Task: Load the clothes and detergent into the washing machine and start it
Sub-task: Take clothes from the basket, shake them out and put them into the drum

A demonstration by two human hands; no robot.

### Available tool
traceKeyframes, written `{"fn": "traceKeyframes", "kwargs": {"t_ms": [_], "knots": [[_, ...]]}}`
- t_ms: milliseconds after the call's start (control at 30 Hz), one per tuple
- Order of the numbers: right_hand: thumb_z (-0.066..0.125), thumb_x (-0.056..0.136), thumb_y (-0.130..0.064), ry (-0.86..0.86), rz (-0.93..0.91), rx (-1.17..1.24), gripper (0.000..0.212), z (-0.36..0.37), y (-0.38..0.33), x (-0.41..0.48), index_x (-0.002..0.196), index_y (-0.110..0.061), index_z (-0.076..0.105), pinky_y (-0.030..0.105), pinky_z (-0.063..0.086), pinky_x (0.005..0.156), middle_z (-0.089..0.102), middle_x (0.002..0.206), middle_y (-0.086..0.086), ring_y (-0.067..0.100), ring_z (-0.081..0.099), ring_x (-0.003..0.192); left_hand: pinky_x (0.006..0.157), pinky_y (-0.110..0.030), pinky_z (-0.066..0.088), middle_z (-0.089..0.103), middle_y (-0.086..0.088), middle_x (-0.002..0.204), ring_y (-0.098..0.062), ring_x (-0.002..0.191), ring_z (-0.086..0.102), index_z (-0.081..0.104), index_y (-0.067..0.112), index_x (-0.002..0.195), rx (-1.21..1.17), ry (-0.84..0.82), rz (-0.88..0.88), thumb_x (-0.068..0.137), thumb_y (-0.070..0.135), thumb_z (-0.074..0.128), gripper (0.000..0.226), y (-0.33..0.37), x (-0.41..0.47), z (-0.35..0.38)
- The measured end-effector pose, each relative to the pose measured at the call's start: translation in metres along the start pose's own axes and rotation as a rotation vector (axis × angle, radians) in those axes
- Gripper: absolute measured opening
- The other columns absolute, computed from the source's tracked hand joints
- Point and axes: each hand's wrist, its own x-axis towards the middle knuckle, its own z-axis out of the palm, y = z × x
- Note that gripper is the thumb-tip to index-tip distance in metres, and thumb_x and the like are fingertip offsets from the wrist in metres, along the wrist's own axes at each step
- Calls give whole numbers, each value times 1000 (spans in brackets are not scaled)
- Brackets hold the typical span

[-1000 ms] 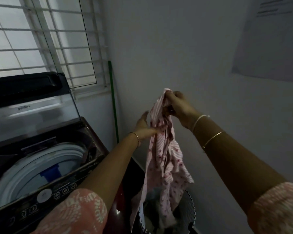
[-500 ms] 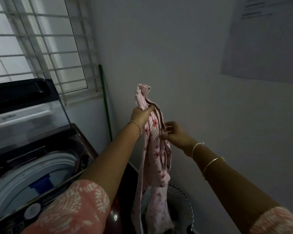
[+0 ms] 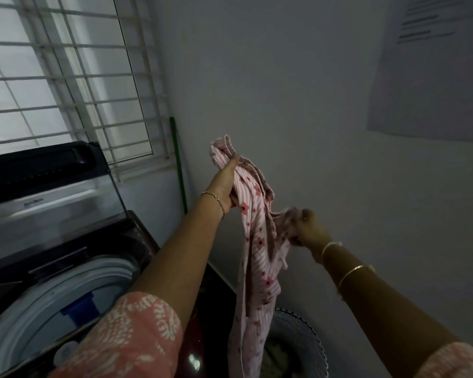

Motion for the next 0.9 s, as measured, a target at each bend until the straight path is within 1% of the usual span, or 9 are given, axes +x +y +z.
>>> {"fn": "traceKeyframes", "kwargs": {"t_ms": [133, 233, 367, 433, 500, 633, 733, 833, 900], "knots": [[45, 96, -16, 27, -114, 146, 19, -12, -55, 12, 85, -3, 55, 42, 56, 64, 56, 77, 18, 23, 54, 61, 77, -37, 55, 69, -12, 112, -26, 98, 67, 60, 11, 123, 118, -6, -26, 88, 63, 48, 63, -3, 4, -1], [44, 99, -22, -14, -153, 218, 26, -12, -89, 11, 79, -8, 54, 27, 50, 55, 53, 67, 8, 15, 51, 56, 68, -31, 54, 73, -7, 92, -21, 84, 69, 67, 16, 103, 216, -22, -32, 90, 64, 44, 55, -6, 2, 3], [41, 100, -16, -121, -197, 340, 31, -8, -130, 4, 70, -13, 49, 22, 42, 52, 45, 63, 4, 8, 47, 46, 64, -24, 54, 74, 5, 82, -14, 79, 68, 67, 19, 99, 367, -276, 90, 90, 28, 63, 13, -14, -13, 9], [40, 101, -14, -214, -226, 346, 29, -5, -145, -1, 73, -13, 50, 20, 41, 50, 44, 63, 4, 1, 46, 37, 71, -24, 57, 71, 2, 97, -15, 90, 66, 62, 12, 116, 394, -326, 202, 83, 8, 71, 35, -19, -17, 17], [40, 100, -11, -304, -280, 305, 22, -1, -154, -6, 86, -8, 56, 15, 46, 49, 51, 70, 5, 2, 52, 47, 81, -22, 54, 64, -6, 110, -18, 100, 61, 57, 0, 124, 353, -207, 314, 79, -4, 71, 47, -19, -17, 27], [55, 94, -11, -365, -399, 161, 26, 1, -151, -13, 116, 2, 58, 11, 52, 63, 64, 95, 7, 13, 62, 83, 77, -30, 51, 65, -15, 99, -28, 96, 62, 60, -6, 111, 123, 97, 275, 91, 2, 57, 21, -6, -8, 34], [76, 77, -22, -260, -473, 25, 58, -1, -129, -9, 128, -10, 50, 26, 49, 95, 58, 123, 5, 16, 55, 111, 57, -30, 49, 65, -17, 85, -28, 68, 61, 64, -1, 103, 99, 134, 216, 92, 10, 52, 20, -3, 1, 27], [90, 49, -41, -237, -377, -69, 116, 0, -96, 2, 144, -28, 26, 39, 36, 110, 30, 147, 0, 18, 35, 131, 67, -36, 55, 70, -16, 96, -30, 78, 67, 66, 3, 108, -32, 122, 184, 90, 12, 56, 23, -4, 4, 25], [91, 37, -45, -289, -318, -110, 137, 3, -76, 6, 146, -36, 8, 44, 34, 112, 19, 151, -4, 21, 28, 137, 76, -41, 56, 70, -15, 101, -30, 88, 68, 66, 2, 109, -134, 107, 140, 88, 15, 58, 26, -4, 8, 28]]}}
